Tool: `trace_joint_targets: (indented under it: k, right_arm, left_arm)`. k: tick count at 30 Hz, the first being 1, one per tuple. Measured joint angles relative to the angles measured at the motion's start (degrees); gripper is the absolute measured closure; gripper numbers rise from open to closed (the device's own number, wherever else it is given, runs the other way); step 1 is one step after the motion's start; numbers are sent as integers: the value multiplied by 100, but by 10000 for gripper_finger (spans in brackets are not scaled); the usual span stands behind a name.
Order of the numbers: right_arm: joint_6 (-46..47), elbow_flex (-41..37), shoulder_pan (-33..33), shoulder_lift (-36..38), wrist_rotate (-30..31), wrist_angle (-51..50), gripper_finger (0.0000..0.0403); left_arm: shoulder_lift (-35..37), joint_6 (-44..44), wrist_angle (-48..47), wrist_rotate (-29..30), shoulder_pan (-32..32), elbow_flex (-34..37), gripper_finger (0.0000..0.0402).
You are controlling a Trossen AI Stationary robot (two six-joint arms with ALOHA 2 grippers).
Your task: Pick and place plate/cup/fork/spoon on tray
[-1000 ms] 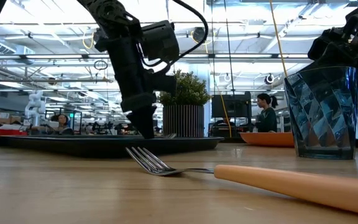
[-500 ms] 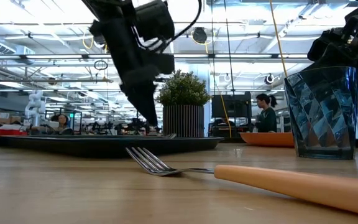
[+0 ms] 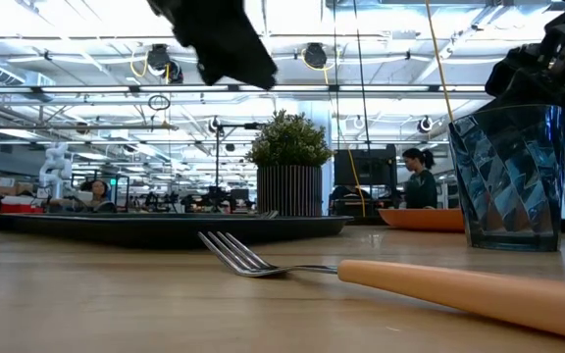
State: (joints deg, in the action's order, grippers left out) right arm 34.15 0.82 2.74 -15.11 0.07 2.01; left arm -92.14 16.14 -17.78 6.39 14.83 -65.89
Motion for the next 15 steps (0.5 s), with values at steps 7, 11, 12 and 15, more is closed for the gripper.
trace_joint_targets:
  k: [7,11,12,15]
  right_arm:
    - [-55,0,-2,-2,163,28,298]
    - [-485,0,-2,-2,164,94,298]
    - [-645,0,-2,0,158,139,298]
    - [-916,0,-2,-2,110,201,298]
  left_arm:
    - [-230,2999,481,470,499,2,305]
    - [-450,3275,1150,426,800,0,305]
    - [-506,2838,1273,440,912,0,305]
    - [-638,1612,1509,662,1189,0,305]
